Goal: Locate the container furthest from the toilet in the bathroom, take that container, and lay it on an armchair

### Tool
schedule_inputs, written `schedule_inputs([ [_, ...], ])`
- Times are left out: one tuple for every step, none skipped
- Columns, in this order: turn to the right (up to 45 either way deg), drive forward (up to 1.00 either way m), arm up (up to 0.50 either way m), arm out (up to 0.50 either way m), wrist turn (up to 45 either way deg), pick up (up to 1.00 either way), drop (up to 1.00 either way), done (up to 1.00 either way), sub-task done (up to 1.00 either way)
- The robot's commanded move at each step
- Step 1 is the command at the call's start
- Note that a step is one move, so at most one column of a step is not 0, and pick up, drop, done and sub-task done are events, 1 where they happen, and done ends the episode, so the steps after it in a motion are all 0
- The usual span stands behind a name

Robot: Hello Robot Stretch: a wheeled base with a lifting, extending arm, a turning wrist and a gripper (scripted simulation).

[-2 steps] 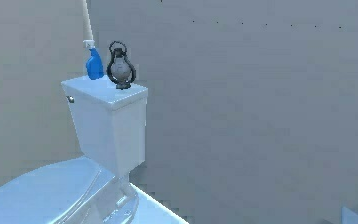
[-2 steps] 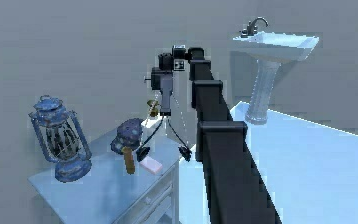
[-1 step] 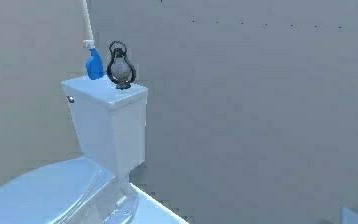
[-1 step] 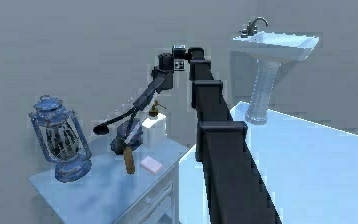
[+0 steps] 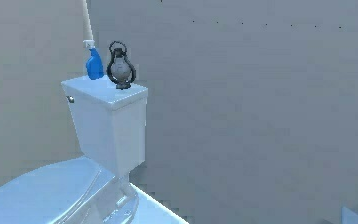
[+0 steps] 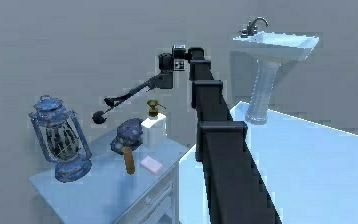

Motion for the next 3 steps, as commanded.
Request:
schedule_inputs([
  [0.0, 0.00, 0.00, 0.00, 45.0, 0.00, 0.00, 0.00, 0.00],
  [0.0, 0.00, 0.00, 0.00, 12.0, 0.00, 0.00, 0.00, 0.00],
  [0.0, 0.00, -0.18, 0.00, 0.0, 0.00, 0.00, 0.00, 0.00],
])
